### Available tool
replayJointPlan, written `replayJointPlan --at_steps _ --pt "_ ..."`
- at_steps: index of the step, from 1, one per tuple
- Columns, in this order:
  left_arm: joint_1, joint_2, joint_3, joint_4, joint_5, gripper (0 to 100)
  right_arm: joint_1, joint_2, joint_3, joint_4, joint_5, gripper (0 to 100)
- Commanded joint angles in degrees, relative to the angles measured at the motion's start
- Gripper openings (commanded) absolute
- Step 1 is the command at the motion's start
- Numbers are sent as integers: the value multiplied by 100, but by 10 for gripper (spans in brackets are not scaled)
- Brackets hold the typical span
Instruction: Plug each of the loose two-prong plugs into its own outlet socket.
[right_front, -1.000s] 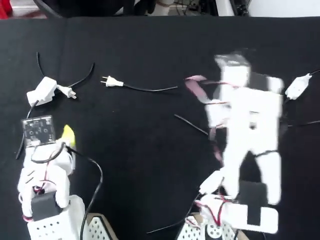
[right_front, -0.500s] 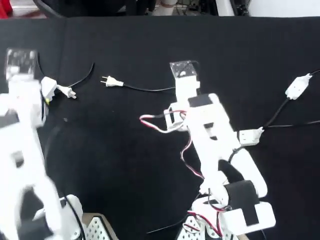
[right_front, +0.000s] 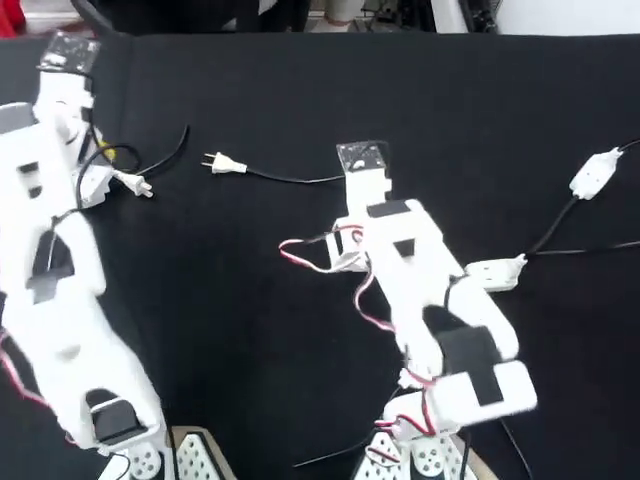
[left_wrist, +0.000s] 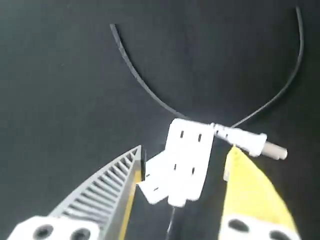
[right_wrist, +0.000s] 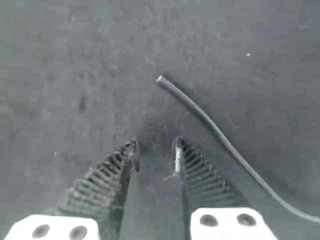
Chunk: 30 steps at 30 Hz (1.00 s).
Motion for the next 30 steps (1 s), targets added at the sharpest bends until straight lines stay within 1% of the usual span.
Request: replayJointPlan --at_steps 1,4,10,12,14,16,22,27,30 --pt "101 1204 -1912 492 -44 270 53 400 -664 229 -18 124" --pt "84 2268 -2993 985 -132 270 44 629 -971 589 -9 124" --pt "57 3807 -5095 2057 -475 264 26 690 -1015 624 -9 124" --pt "84 4132 -5763 2435 -624 207 35 690 -1015 624 -9 124" --pt "101 4360 -6237 2875 -712 119 44 690 -1015 633 -9 124" --pt "163 4343 -6132 3095 -809 68 44 690 -1015 633 -9 124" --pt "4 4229 -6079 3279 -809 61 53 690 -1015 642 -9 124" --pt "-13 4097 -6053 3305 -475 54 53 690 -1015 642 -9 124" --pt "48 3736 -5464 3305 -343 28 53 690 -1015 642 -9 124"
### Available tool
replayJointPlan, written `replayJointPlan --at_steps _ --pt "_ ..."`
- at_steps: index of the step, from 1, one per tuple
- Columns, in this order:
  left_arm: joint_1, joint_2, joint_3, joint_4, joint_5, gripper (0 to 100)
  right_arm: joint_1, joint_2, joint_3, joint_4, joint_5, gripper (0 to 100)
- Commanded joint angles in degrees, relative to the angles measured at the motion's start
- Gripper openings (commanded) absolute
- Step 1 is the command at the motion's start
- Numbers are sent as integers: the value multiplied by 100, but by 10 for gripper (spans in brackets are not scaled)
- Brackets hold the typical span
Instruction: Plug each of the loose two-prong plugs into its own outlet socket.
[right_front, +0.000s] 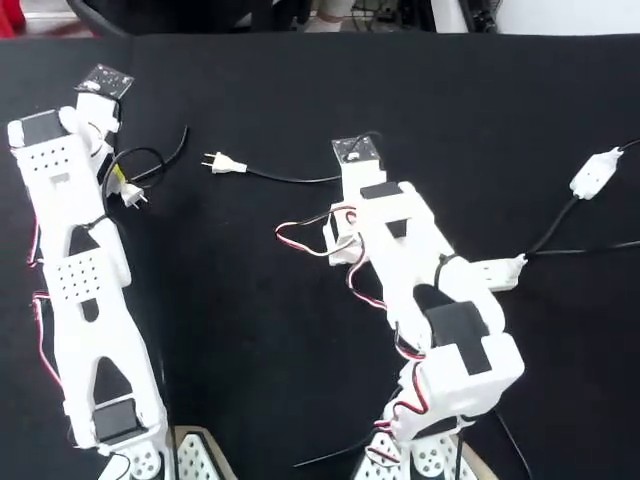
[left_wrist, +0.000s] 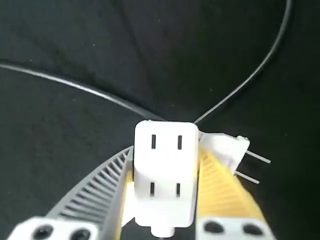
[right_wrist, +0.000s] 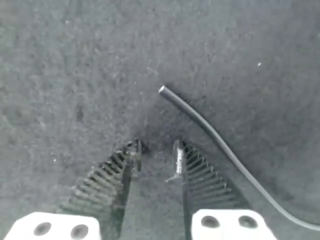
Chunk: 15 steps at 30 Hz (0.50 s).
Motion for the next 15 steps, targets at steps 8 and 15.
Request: replayJointPlan --at_steps 8,15 --pt "576 -3429 4084 141 484 28 44 22 -198 35 0 124" --pt "1297 -6549 8180 -941 448 29 44 57 -198 26 0 124"
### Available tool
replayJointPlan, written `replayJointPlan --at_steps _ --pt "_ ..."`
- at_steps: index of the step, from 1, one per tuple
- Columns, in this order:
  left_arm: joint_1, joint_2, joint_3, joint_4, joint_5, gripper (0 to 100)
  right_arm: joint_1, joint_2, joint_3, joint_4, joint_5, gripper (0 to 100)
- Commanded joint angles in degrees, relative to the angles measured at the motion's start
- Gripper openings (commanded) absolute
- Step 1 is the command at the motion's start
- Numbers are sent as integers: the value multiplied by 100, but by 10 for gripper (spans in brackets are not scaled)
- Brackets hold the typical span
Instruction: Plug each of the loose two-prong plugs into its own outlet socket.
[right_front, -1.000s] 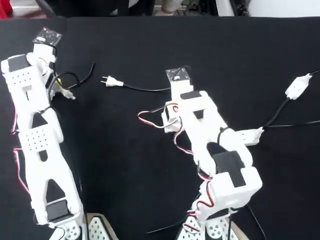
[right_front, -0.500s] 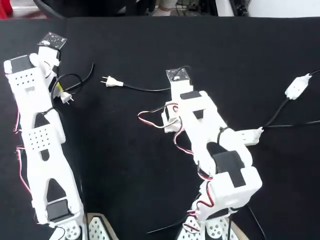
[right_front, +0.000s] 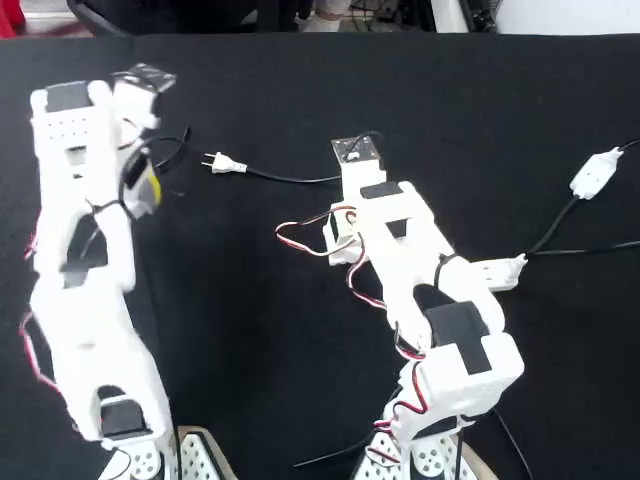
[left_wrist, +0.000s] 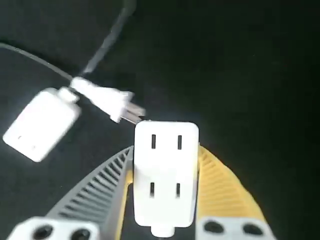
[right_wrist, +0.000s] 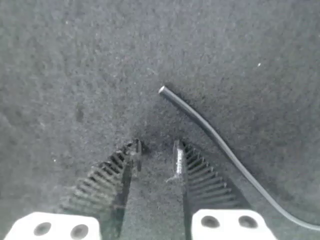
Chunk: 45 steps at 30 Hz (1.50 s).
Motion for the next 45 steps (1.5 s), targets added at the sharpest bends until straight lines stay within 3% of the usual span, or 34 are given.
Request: replayJointPlan --at_steps 1,8,15,23,28,37,45 --pt "382 -2101 2633 -958 9 29 44 48 -180 26 0 124" --pt "1156 -5987 7565 -3209 -114 30 53 48 -171 26 0 124" --pt "1815 -8501 9789 -3138 -738 30 53 57 -163 18 0 124" --pt "2571 -10400 10862 -2734 -888 30 360 22 -198 9 -44 125" --pt "3029 -11420 11415 -2875 -580 33 369 48 -198 9 -53 126" --pt "2853 -12448 11618 -2708 -343 344 360 57 -198 26 -62 128" --pt "2791 -12501 11424 -2497 -316 411 360 22 -198 44 -62 128"
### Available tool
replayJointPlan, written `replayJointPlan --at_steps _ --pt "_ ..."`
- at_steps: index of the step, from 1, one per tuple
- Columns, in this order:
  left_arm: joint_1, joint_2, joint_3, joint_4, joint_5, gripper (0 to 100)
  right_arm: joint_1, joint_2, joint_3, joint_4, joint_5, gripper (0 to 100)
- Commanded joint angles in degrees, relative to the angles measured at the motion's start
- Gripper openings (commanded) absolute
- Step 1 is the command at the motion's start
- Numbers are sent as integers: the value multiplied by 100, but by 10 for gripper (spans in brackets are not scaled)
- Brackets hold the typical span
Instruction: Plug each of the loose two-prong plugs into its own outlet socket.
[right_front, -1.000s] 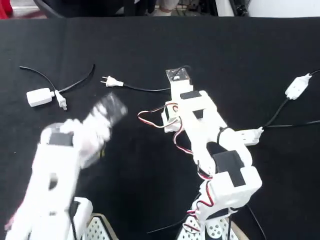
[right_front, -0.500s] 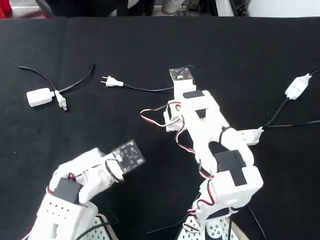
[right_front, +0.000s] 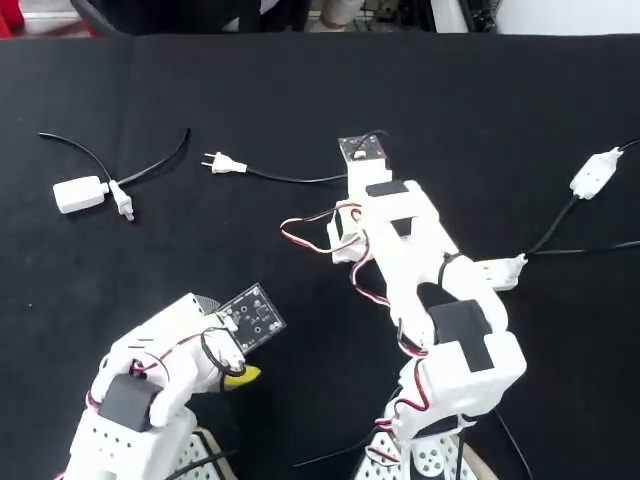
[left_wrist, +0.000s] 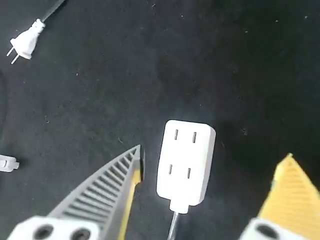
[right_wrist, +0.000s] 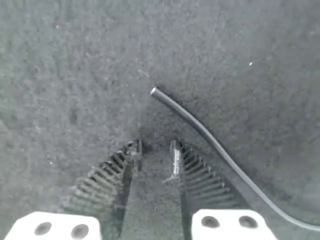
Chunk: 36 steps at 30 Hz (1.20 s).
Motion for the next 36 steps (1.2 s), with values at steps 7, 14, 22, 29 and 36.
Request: replayJointPlan --at_steps 7,14,22,29,36 --pt "-2334 -26 -1402 18 826 411 -149 31 -919 607 -809 128" --pt "-3837 -26 198 -1380 1890 411 -563 778 -3582 2180 -721 284" --pt "-4004 -26 382 -1020 1547 410 -747 3723 -7292 3385 2505 302" --pt "-3705 -35 541 -1029 1204 410 -949 6035 -11196 4413 4035 302" --pt "-3697 -35 558 -1029 1196 410 -1116 6580 -12224 4624 4176 301"
